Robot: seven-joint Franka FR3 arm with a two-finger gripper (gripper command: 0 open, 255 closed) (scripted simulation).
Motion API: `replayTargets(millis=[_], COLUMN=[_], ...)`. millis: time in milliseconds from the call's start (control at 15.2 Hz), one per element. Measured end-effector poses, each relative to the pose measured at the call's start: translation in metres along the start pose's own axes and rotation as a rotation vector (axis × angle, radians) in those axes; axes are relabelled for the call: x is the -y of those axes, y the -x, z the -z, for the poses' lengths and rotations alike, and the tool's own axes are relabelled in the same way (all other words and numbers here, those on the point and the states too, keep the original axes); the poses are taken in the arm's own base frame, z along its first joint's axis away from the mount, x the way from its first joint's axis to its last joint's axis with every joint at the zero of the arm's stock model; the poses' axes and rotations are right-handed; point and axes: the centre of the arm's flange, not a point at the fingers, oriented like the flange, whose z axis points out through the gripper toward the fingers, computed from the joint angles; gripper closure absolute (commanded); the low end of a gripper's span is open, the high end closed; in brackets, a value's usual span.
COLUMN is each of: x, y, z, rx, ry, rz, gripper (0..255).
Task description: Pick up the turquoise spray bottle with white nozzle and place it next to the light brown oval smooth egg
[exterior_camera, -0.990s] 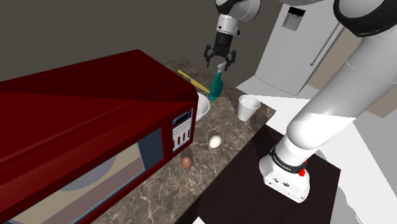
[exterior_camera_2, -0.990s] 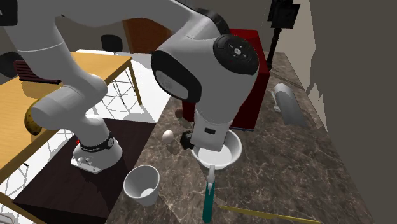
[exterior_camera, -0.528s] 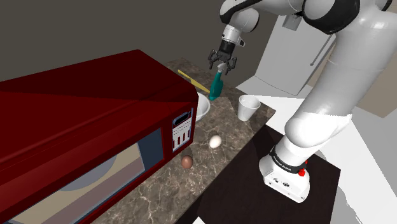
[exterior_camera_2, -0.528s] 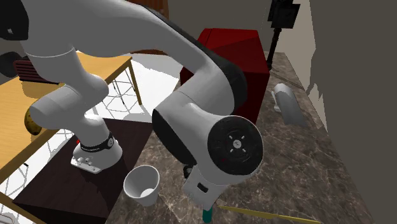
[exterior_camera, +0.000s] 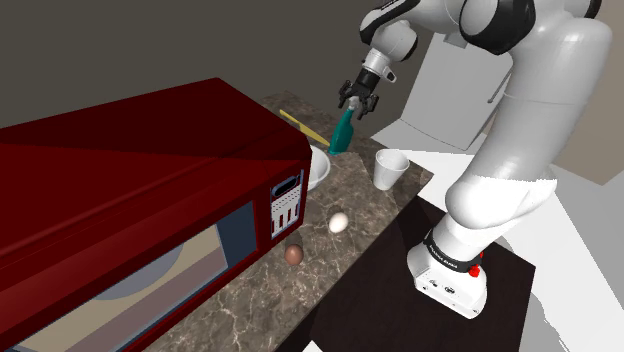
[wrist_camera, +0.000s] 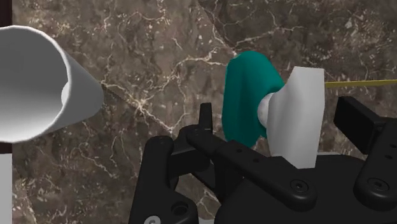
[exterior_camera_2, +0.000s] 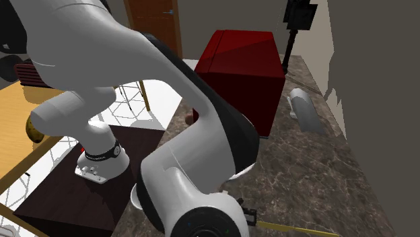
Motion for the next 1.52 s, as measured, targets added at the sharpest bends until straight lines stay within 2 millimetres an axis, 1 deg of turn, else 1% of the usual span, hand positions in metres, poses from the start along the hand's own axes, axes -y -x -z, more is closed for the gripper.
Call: replayTargets(millis=[66,198,396,528,594,660,792,858,1188,1320,1452,1518], x=[-0.002,0.005,0.004,0.003,0.004,0.011,0.01,0.008,-0.007,-0.001,-0.004,0.003], y=[-0.003,-0.001,0.011,0.01,0.014,0.011,0.009,0.009,0.01,0.012,0.019,0.02], z=[0.001,-0.001,-0.005,-0.005,-0.006,-0.006,-0.005,-0.005,-0.006,-0.007,-0.01,-0.012], rx=[-0.004,-0.01,-0.017,-0.02,-0.021,-0.02,-0.022,-0.018,-0.012,-0.016,-0.022,-0.019], ry=[-0.014,-0.032,-0.05,-0.058,-0.061,-0.059,-0.055,-0.048,-0.042,-0.046,-0.055,-0.046], rz=[0.001,0.006,0.015,0.021,0.023,0.024,0.02,0.015,0.013,0.013,0.018,0.012], gripper=[0,0,0,0,0,0,0,255,255,255,255,255])
